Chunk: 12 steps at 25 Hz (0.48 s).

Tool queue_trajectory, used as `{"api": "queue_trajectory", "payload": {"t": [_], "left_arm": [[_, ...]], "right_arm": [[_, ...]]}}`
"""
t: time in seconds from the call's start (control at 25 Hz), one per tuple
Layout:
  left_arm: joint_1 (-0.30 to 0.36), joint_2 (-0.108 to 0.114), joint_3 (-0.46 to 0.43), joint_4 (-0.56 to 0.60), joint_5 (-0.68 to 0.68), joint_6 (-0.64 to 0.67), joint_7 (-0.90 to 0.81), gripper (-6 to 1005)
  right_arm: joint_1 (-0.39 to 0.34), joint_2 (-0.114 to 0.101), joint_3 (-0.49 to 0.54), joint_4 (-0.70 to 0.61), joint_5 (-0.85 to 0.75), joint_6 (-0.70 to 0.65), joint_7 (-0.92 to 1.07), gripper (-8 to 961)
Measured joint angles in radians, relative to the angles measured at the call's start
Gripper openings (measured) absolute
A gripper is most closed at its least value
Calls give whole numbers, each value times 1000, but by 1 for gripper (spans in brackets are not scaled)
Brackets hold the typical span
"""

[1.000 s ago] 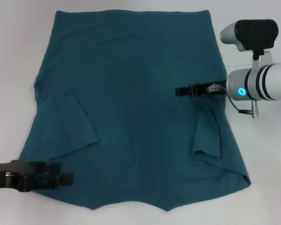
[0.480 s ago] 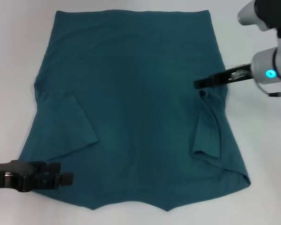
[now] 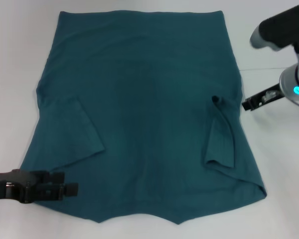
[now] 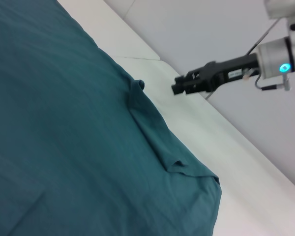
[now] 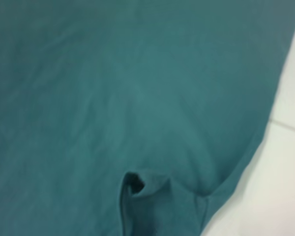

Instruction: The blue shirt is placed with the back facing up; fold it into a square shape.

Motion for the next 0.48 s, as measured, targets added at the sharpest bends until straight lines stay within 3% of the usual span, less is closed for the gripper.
{"api": "queue_trajectory", "payload": {"t": [0.28,0.48], "left_arm": [[-1,0,1,0,0,0,0,847],[-2,1,1,0,0,0,-1,847]], "right_arm": [[34,2,-30,164,-2,84,-4,393],[46,4,-47,224,2,124,-4,191]]}}
